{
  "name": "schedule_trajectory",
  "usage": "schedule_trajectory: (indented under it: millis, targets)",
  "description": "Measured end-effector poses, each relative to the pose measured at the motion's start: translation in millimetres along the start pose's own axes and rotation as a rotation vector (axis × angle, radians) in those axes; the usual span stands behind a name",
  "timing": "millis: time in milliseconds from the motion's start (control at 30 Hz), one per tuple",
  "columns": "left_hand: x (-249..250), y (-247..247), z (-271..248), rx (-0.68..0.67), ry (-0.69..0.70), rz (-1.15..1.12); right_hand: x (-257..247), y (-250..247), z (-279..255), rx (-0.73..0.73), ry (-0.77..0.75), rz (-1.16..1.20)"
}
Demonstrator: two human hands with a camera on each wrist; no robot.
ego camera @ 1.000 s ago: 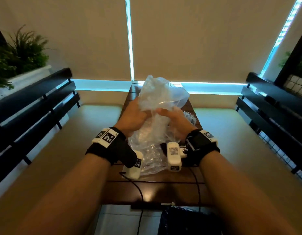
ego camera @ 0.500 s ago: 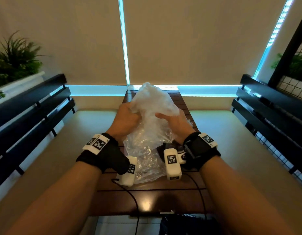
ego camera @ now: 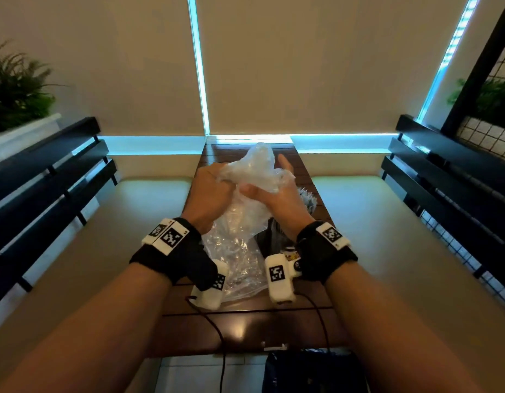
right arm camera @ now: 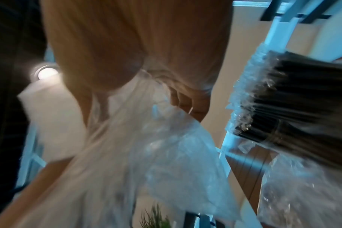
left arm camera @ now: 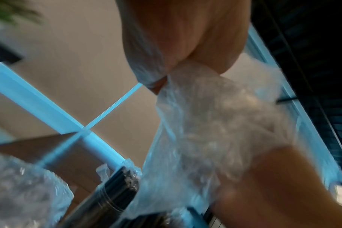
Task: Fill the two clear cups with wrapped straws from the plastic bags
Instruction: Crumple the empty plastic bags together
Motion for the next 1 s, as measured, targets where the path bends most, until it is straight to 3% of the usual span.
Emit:
schedule_trajectory:
  millis: [200, 267, 300, 367, 467, 533, 633, 700, 800, 900, 967, 1000]
  targets:
    - [-5, 6, -11, -0.358, -0.082, -0.407, 10, -25, 0, 0.004, 0.050, 0.030]
    - [-13, 3, -18, -0.537, -0.185, -0.605, 9, -35, 1, 0.049, 0.078, 0.115]
    - [-19, 3, -20, -0.566, -0.265, -0.677, 7, -36, 2, 0.031, 0.051, 0.121]
    - [-38, 7, -22, -0.555, -0.409, -0.604, -4, -25, 0, 0.003, -0.051, 0.027]
    - [-52, 20, -26, -0.602, -0.435, -0.281, 0, -18, 4, 0.013, -0.138, -0.022]
    - [-55, 14, -20, -0.533, -0.379, -0.174, 8, -23, 6, -0.065, -0.058, 0.106]
    - [-56, -3, -7, -0.352, -0.249, 0.010, 28, -33, 4, -0.189, 0.214, 0.454]
    - [-51, -1, -4, -0.308, -0.137, 0.077, 44, -30, 4, -0.186, 0.287, 0.374]
    - [-50, 7, 1, -0.263, -0.015, 0.155, 60, -18, 7, -0.147, 0.234, 0.171]
    - [-65, 13, 1, -0.343, -0.039, 0.050, 62, -23, 11, 0.022, 0.184, 0.087]
    - [-89, 19, -4, -0.378, -0.238, -0.212, 65, -28, 14, 0.093, 0.148, 0.026]
    - [-109, 19, -3, -0.313, -0.364, -0.302, 67, -31, 15, 0.119, 0.141, 0.021]
Point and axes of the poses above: each hand's wrist, its own z-axis towards the middle knuckle, its own y-axis out of the palm, x = y × z, the point moved 7 cm from there along z, towards the middle knuckle, and after that the axes turned 9 degrees about z, right-handed, at the moved point
